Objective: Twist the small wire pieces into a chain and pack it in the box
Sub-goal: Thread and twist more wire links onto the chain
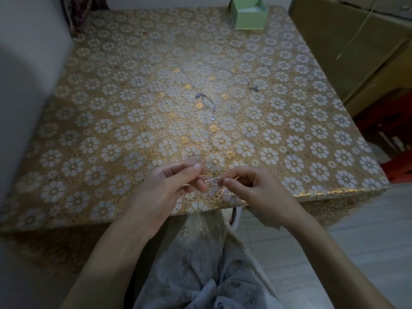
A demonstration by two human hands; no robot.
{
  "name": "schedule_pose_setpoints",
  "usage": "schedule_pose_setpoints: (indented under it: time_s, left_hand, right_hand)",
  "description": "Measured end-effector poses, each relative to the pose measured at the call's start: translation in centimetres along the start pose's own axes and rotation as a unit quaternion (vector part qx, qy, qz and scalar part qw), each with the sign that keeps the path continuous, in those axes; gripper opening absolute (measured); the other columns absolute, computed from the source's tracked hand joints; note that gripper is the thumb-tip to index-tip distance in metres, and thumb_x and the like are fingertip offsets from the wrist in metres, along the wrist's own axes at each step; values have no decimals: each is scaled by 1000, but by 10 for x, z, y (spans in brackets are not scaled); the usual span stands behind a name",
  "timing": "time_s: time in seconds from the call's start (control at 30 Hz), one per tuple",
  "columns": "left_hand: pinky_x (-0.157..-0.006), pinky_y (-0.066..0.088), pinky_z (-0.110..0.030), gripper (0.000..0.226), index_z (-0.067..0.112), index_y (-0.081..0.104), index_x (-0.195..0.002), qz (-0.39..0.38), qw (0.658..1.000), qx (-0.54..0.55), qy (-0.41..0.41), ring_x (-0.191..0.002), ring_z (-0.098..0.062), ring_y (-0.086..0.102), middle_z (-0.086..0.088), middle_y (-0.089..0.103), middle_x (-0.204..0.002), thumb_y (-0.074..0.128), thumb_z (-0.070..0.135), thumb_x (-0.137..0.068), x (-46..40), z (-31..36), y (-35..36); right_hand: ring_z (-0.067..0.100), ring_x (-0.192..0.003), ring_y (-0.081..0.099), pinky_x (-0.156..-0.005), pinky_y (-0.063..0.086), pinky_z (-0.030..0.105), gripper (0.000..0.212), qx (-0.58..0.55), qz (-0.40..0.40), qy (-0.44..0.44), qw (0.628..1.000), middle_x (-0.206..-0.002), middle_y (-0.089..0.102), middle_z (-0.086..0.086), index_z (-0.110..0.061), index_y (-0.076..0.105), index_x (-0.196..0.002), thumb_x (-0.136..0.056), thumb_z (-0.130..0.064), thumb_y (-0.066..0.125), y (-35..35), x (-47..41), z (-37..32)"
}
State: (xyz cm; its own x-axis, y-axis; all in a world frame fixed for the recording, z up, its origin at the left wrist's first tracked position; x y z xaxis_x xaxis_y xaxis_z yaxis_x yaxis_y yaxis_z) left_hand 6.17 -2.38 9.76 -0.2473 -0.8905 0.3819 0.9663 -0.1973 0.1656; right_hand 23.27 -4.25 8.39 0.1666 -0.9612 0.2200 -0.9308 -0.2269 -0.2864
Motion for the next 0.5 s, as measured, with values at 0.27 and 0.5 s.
schedule_pose_setpoints:
  time_s: [0.27, 0.5]
  left_hand:
    - [-58, 54, -25, 13, 4, 67, -79, -8, 985, 171, 23, -49, -15, 57, -4, 56, -52, 56, 11, -75, 1, 1, 17]
    - [-35, 39, -17, 16, 7, 69, -80, -52, 983, 178, -14, -30, -4, 34, -2, 56, -56, 55, 14, -76, 6, 7, 22]
  right_hand:
    - [10, -46, 30, -44, 23, 24, 21, -31, -29, -6, 999, -47, 37, -10, -21, 71, -80, -93, -18, 55, 13, -4, 3]
    - [6, -44, 28, -43, 25, 18, 16, -35, -19, 6, 999, -46, 35, -12, -16, 70, -101, -93, -16, 56, 14, -7, 9]
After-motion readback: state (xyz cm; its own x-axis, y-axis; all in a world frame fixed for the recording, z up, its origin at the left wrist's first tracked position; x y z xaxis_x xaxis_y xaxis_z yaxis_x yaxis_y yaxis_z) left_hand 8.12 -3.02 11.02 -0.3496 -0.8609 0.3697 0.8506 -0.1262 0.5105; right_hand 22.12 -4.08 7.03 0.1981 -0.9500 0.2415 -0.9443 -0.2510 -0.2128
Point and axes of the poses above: each hand's wrist, its own x-axis away from the middle knuckle, its own y-axis out of the palm, z = x × y, the point moved 3 cm from there along -x, towards the middle knuckle
